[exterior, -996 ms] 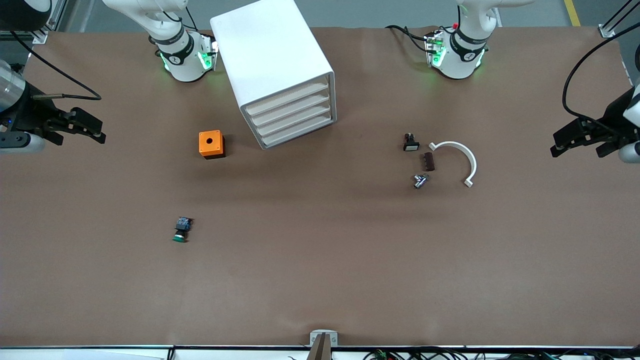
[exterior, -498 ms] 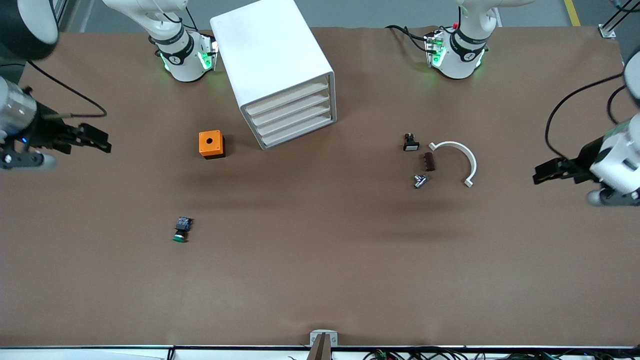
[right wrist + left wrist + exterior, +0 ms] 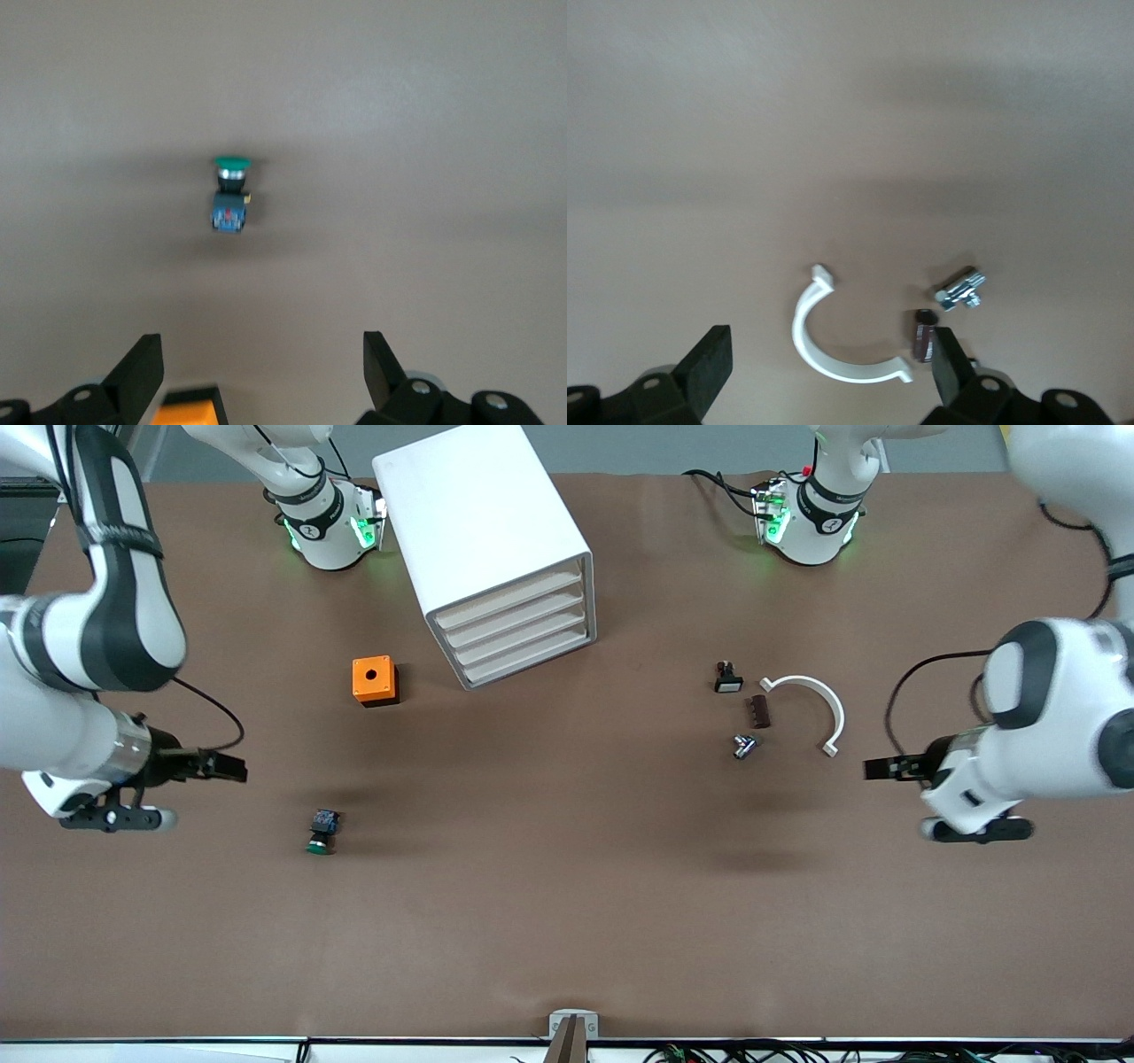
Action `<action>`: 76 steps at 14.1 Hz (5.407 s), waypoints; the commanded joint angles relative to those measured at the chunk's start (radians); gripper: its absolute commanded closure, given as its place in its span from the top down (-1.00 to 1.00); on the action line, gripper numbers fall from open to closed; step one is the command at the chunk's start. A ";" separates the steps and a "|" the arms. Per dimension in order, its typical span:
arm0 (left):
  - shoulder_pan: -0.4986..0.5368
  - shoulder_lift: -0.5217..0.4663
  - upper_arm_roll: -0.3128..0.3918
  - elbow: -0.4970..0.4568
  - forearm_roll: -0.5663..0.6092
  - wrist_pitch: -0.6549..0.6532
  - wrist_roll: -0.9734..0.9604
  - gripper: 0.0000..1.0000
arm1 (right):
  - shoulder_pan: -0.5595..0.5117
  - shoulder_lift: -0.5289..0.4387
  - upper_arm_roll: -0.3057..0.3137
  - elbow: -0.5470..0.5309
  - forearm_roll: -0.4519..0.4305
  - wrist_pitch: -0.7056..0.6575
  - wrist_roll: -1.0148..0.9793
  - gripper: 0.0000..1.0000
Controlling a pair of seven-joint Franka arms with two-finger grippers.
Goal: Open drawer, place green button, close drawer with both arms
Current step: 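Grasp the green button with the right gripper while the left gripper reaches the cabinet, then grasp the cabinet drawer handle with the left gripper, then pull the drawer open with the left gripper while the right gripper lifts the button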
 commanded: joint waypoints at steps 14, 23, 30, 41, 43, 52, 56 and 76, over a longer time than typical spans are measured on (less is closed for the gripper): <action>-0.334 0.207 -0.001 0.142 -0.297 -0.204 -0.967 0.99 | 0.096 0.242 0.003 -0.179 -0.034 0.546 0.412 1.00; -0.433 0.442 -0.002 0.271 -0.820 -0.200 -1.766 0.99 | 0.096 0.267 0.002 -0.243 -0.099 0.614 0.424 0.95; -0.512 0.594 -0.004 0.262 -1.104 -0.200 -2.038 0.71 | 0.097 0.279 0.002 -0.240 -0.099 0.603 0.423 -0.99; -0.595 0.639 -0.021 0.243 -1.135 -0.289 -2.043 0.15 | 0.091 0.276 0.003 -0.219 -0.099 0.590 0.421 -1.00; -0.609 0.655 -0.021 0.242 -1.135 -0.293 -2.094 0.15 | 0.090 0.276 0.002 -0.214 -0.099 0.590 0.418 -1.00; -0.626 0.675 -0.022 0.243 -1.126 -0.316 -2.098 -0.60 | 0.087 0.277 0.003 -0.093 -0.099 0.401 0.417 -1.00; -0.620 0.675 -0.022 0.246 -1.127 -0.335 -2.068 -0.72 | 0.084 0.279 0.003 -0.041 -0.099 0.321 0.411 -1.00; -0.390 0.675 -0.013 0.252 -1.181 -0.315 -2.068 -0.83 | 0.336 0.018 0.034 -0.134 0.012 0.130 0.953 -1.00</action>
